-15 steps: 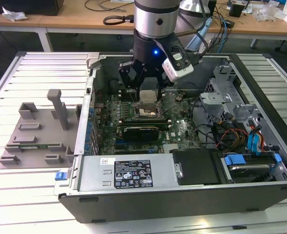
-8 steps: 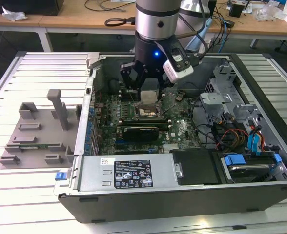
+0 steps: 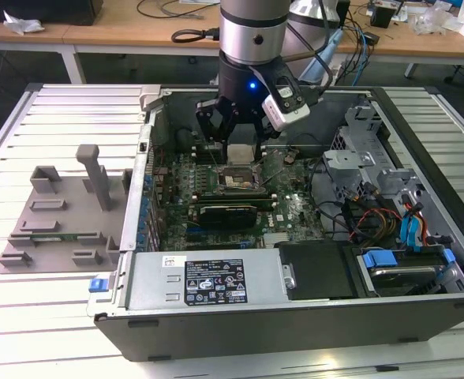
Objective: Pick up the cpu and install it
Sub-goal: 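Pick up the cpu and move it towards the insertion slot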
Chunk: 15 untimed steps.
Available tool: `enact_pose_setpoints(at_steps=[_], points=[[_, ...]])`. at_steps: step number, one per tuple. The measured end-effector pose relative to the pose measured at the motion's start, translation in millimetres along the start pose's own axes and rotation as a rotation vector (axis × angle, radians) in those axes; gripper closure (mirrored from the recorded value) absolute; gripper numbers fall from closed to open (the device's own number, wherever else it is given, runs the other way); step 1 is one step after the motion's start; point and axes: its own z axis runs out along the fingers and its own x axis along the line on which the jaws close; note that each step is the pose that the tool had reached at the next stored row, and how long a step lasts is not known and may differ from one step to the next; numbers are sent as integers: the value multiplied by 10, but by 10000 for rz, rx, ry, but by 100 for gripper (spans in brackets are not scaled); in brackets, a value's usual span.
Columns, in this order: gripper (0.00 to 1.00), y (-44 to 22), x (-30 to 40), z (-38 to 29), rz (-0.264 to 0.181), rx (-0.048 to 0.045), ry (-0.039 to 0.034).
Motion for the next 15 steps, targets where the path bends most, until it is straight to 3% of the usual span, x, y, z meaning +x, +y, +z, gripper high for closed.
enact_pose_setpoints(at_steps=[15], points=[[45, 272, -17, 97, -1, -39, -1]])
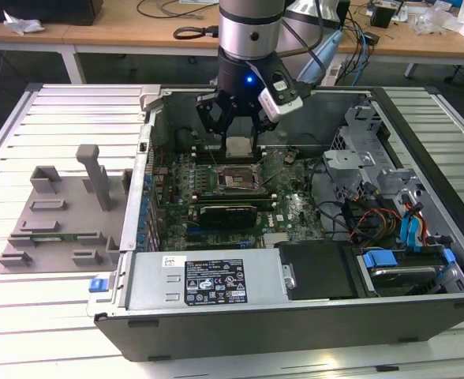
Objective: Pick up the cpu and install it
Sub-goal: 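Pick up the cpu and move it towards the insertion slot, then place the cpu into insertion slot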
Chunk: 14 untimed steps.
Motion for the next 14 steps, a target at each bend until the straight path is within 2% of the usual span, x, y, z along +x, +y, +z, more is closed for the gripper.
enact_pose_setpoints(at_steps=[5, 14], points=[[45, 43, -35, 34, 1, -1, -1], [45, 47, -40, 38, 1, 0, -1]])
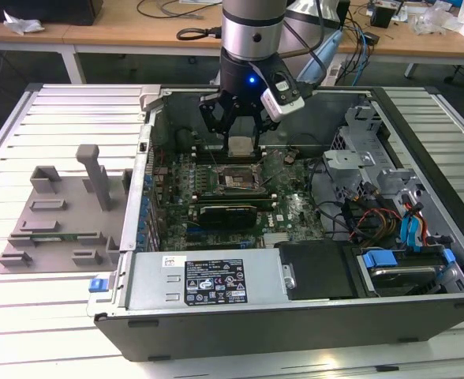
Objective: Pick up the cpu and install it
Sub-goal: 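Place the cpu into insertion slot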
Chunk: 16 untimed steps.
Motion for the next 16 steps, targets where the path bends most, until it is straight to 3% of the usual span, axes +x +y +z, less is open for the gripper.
enact_pose_setpoints(at_steps=[7, 9, 11, 16], points=[[45, 1, -1, 1, 142, 1, -5], [45, 1, -1, 1, 512, 5, -19], [45, 0, -1, 1, 1194, 12, -44], [45, 1, -1, 1, 1918, 19, -72]])
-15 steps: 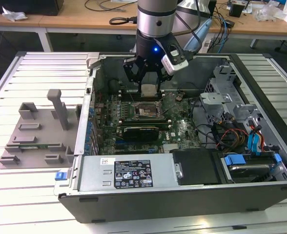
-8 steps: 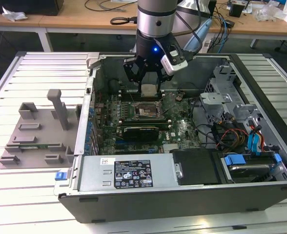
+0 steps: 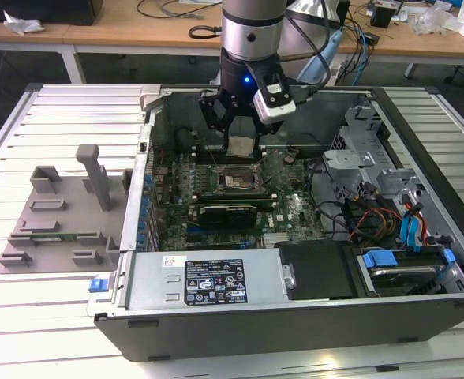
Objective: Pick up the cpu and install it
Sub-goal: 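Place the cpu into insertion slot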
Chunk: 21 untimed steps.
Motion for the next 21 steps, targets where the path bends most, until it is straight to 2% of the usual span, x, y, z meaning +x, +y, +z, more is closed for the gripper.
enact_pose_setpoints(at_steps=[13, 16, 21], points=[[45, 0, 0, 0, 1302, 13, -49], [45, 0, 0, 0, 1757, 17, -66], [45, 0, 0, 0, 2253, 22, -85]])
